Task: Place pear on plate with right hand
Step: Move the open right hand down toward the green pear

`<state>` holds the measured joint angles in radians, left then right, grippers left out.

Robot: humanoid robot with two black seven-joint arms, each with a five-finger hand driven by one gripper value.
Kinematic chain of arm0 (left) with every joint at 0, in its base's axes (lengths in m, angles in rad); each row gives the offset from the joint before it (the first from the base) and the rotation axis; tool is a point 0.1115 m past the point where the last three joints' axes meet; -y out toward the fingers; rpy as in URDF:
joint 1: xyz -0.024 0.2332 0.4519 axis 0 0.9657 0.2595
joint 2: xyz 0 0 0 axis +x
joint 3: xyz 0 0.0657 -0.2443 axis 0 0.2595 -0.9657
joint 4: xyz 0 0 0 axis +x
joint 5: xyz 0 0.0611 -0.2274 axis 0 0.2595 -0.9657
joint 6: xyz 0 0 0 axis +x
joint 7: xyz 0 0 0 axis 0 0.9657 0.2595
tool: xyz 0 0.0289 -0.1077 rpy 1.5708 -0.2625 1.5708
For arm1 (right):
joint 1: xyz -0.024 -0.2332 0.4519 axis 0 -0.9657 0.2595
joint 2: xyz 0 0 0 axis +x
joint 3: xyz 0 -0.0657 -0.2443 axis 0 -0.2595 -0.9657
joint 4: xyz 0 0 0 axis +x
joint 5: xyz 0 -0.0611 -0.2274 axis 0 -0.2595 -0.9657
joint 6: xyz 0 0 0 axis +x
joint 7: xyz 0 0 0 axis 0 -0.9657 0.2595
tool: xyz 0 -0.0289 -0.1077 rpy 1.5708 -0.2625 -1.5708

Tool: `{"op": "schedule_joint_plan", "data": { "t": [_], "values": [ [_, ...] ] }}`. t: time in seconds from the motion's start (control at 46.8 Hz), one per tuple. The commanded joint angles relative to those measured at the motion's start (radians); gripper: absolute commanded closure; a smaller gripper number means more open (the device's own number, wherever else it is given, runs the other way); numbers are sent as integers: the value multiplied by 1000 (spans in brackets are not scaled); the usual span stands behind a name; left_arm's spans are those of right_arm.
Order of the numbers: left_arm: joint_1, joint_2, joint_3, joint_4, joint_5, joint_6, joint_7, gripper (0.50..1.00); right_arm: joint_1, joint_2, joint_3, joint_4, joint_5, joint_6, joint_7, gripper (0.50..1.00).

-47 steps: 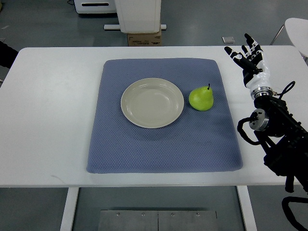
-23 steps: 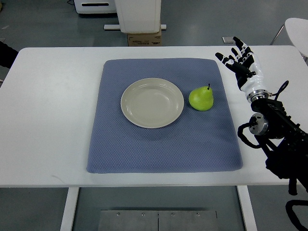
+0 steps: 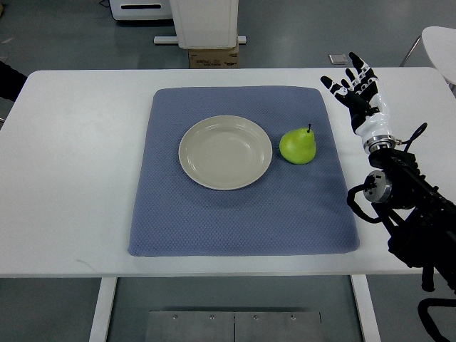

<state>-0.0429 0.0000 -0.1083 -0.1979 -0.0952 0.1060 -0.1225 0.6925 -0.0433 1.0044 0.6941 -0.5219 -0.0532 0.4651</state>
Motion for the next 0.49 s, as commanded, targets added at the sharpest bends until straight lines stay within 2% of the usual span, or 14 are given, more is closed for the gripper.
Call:
{"op": "schedule_joint_plan", "data": {
  "t": [0.0,0.128,0.385,0.47],
  "values": [
    [0,0,1,0,0,0,0,500,-5,-9,-27,1,-1,16,-6,500],
    [0,0,-1,0,0,0,0,500,-7,-23,-116,4,-3,33,7,500],
    [2,0,-1,0,0,0,0,500,-7,-26,-162,1,-20,22,20,517],
    [0,0,1,0,0,0,0,500,-4,-29,-204,1,-47,22,49,525]
  ]
}}
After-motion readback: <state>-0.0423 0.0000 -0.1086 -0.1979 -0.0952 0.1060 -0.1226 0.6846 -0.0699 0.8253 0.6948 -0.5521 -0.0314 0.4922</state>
